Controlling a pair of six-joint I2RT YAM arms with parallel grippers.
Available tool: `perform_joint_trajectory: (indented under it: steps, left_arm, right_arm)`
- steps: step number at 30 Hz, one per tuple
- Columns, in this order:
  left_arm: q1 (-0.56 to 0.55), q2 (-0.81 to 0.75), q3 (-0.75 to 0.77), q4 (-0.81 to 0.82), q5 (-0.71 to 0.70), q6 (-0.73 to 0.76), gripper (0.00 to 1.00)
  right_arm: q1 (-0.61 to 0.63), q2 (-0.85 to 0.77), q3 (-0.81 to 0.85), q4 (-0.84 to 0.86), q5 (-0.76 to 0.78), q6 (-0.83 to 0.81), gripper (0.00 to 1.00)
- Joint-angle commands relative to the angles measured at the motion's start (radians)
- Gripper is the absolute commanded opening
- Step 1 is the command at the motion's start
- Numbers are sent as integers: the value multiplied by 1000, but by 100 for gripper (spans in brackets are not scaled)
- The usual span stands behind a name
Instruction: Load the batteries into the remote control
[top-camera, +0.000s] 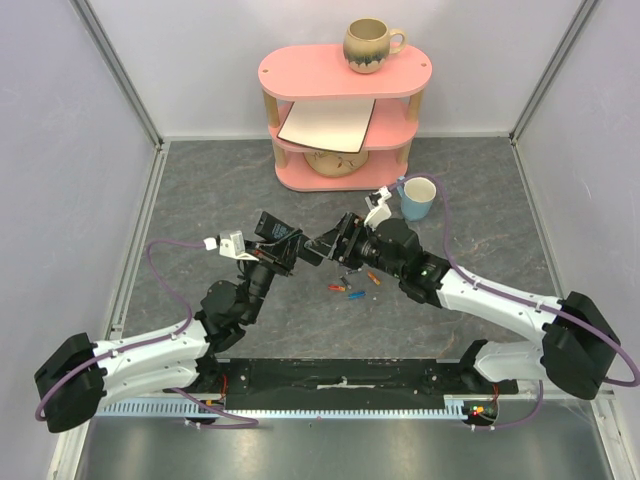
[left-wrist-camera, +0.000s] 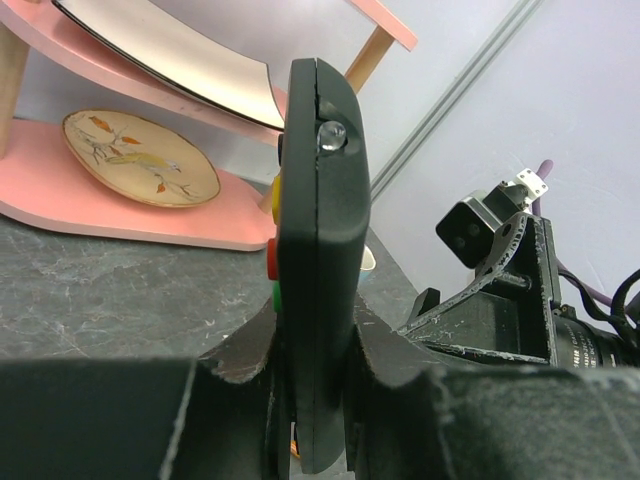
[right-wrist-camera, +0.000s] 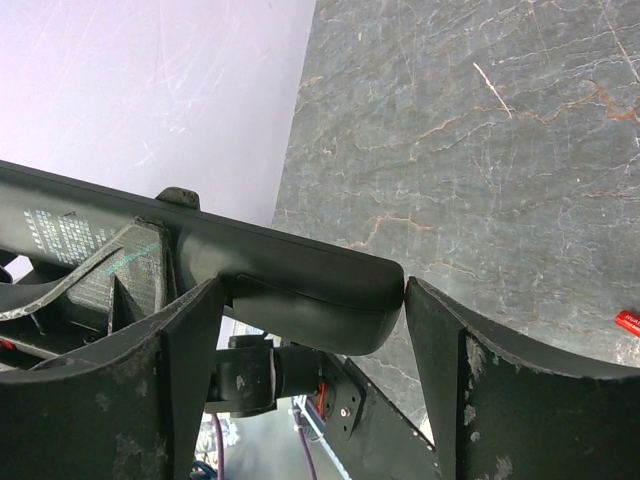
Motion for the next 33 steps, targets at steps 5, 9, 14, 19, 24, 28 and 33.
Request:
perform_joint_trajectory:
  steps: [5,9,14,19,24,28,33]
  left_arm:
    - [-10,6,29,77,15,13,2]
    - [-12,1,27,80,15,12,2]
    - [-10,-5,29,82,15,9,2]
    - [-10,-17,26,83,14,-13,2]
    - [-10,-32,17,83,-3,-65,2]
    - [-12,-40,14,82,-12,-93,2]
    - [-10,-51,4,86,-31,-137,2]
  right_arm:
    - [5,33,39,0,-20,-3,80]
    - [7,42,40,0,-29,-3,66]
    - [7,45,34,7,-32,-3,49]
    - [7,46,30,10,-35,-5,41]
    - [7,42,19,19,-35,-5,30]
    - [7,33,14,27,-35,-5,24]
    - [5,14,-6,52,-35,-2,19]
